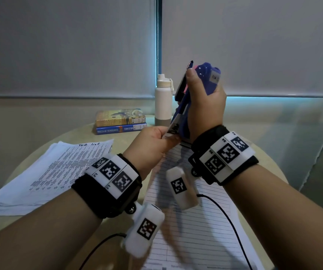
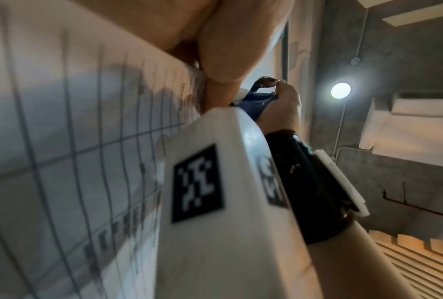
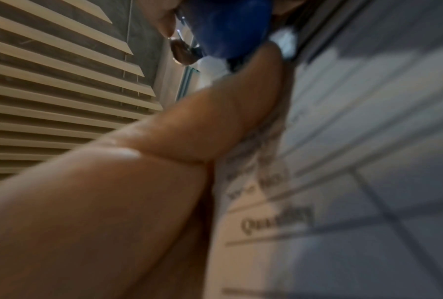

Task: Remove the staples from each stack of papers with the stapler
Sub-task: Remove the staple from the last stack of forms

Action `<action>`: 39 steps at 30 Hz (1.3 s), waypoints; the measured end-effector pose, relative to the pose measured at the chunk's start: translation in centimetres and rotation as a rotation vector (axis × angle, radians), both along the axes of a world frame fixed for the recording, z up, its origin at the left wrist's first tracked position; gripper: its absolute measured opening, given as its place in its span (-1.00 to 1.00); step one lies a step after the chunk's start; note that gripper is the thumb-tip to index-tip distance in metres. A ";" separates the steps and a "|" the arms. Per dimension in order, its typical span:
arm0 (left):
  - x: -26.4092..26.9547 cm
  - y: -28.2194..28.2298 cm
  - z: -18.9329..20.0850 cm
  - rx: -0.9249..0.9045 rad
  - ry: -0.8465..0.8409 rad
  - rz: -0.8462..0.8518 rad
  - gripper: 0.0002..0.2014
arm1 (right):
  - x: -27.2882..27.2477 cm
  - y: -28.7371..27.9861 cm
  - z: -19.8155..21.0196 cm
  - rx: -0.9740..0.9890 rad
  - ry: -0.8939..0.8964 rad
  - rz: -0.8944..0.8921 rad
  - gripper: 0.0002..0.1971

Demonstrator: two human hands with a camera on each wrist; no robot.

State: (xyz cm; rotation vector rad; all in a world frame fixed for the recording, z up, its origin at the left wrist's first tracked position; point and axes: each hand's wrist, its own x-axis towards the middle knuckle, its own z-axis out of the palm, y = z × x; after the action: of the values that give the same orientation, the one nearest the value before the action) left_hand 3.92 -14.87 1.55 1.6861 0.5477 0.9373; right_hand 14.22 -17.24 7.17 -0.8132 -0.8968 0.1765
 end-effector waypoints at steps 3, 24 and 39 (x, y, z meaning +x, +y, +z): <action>-0.1 0.2 -0.1 0.006 0.000 -0.013 -0.82 | -0.2 0.0 0.0 0.062 -0.038 0.008 -0.78; -3.2 3.9 -1.5 0.117 0.078 0.175 -0.85 | 13.1 -3.0 0.4 -0.264 0.142 0.081 -0.76; -4.4 5.6 -0.9 0.082 -0.020 0.215 -0.71 | 22.0 -1.6 -10.6 -1.785 -1.035 -0.401 -0.57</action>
State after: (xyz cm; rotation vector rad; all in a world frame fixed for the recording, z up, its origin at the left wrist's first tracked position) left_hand -0.51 -9.32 0.63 1.7124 0.6959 1.1433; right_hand 36.22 -18.86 -3.44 -2.8979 -1.4022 0.1699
